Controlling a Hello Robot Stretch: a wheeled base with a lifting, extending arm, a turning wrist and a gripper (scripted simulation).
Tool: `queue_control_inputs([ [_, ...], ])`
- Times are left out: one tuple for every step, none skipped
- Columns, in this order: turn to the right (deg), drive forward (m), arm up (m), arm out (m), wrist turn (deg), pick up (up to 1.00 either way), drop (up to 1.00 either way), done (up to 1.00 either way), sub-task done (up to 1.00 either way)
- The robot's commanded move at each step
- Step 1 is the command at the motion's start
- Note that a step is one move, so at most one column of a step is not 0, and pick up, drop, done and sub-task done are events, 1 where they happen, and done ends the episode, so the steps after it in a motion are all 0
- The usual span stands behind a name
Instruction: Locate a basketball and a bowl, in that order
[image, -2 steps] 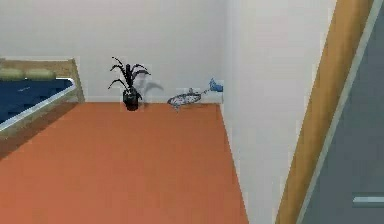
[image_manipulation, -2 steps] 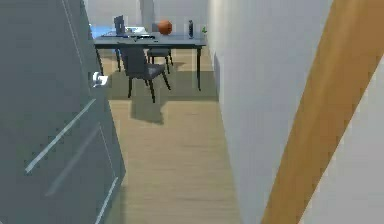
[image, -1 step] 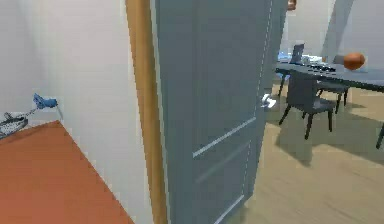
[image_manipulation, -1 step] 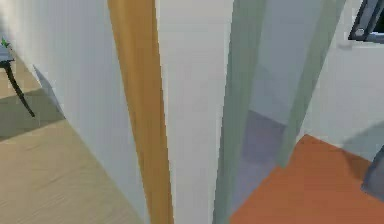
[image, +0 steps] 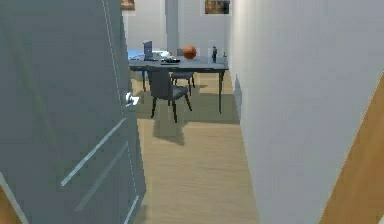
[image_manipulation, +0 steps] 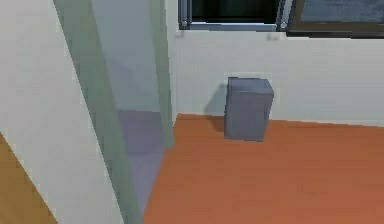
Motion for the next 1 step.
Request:
queue_control_inputs([
  [0.0, 0.30, 0.00, 0.00, 0.0, 0.00, 0.00, 0.00, 0.00],
])
